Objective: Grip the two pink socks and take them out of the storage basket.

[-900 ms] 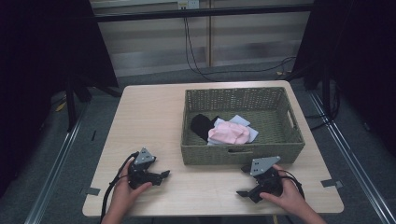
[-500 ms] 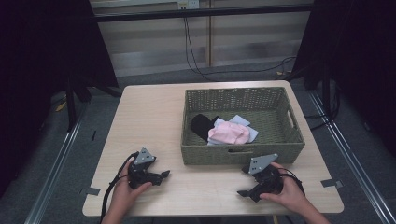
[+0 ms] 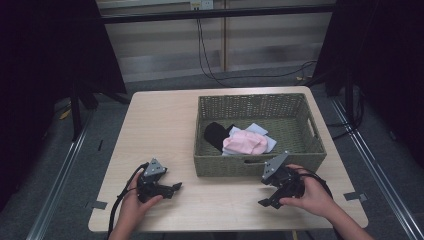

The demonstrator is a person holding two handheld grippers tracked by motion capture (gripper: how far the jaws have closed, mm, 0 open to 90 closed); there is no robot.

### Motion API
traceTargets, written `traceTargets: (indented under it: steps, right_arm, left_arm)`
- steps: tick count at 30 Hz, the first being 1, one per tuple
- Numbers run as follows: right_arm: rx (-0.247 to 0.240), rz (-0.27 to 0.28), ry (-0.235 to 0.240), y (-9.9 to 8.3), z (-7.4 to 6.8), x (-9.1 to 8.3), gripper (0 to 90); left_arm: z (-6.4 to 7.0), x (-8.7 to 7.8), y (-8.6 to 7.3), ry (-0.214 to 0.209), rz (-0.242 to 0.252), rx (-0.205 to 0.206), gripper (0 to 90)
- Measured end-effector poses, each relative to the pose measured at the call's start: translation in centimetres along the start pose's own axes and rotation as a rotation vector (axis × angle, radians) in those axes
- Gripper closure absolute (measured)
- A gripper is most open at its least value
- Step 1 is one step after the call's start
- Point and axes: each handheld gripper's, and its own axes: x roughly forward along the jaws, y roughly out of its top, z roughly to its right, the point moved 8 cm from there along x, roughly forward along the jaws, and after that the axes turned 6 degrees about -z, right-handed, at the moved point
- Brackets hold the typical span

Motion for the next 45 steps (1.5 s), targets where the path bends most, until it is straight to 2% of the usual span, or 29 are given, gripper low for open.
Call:
traceTargets:
  steps: [6,13,24,31,36,39,41,43,45]
  right_arm:
    - [0.025,-0.02,0.01,0.6,0.2,-1.9,25.4]
    - [0.031,-0.032,0.021,1.3,0.6,-3.8,26.6]
    - [0.021,-0.074,0.019,2.8,1.0,-6.8,27.0]
    - [0.021,-0.069,0.028,4.0,1.6,-8.2,27.1]
    - [0.031,-0.065,0.015,5.1,2.5,-9.4,27.4]
    - [0.042,-0.055,-0.004,5.8,3.5,-10.0,27.4]
    - [0.05,-0.038,0.0,6.3,4.2,-10.3,28.2]
    - [0.059,-0.024,-0.017,6.7,5.1,-10.4,28.5]
    - [0.094,-0.02,-0.04,7.0,6.7,-10.1,28.7]
  left_arm:
    - [0.0,0.0,0.0,0.0,-0.003,0.004,18.3]
    - [0.0,0.0,0.0,0.0,-0.003,0.004,18.3]
    - [0.0,0.0,0.0,0.0,0.0,0.0,18.3]
    - [0.0,0.0,0.0,0.0,0.0,0.0,18.3]
    - [0.0,0.0,0.0,0.0,-0.003,0.005,18.3]
    - [0.0,0.0,0.0,-0.001,-0.001,0.001,18.3]
    - [0.0,0.0,0.0,0.0,0.0,0.0,18.3]
    - [0.0,0.0,0.0,0.0,0.0,0.0,18.3]
    - [0.0,0.0,0.0,0.0,0.0,0.0,18.3]
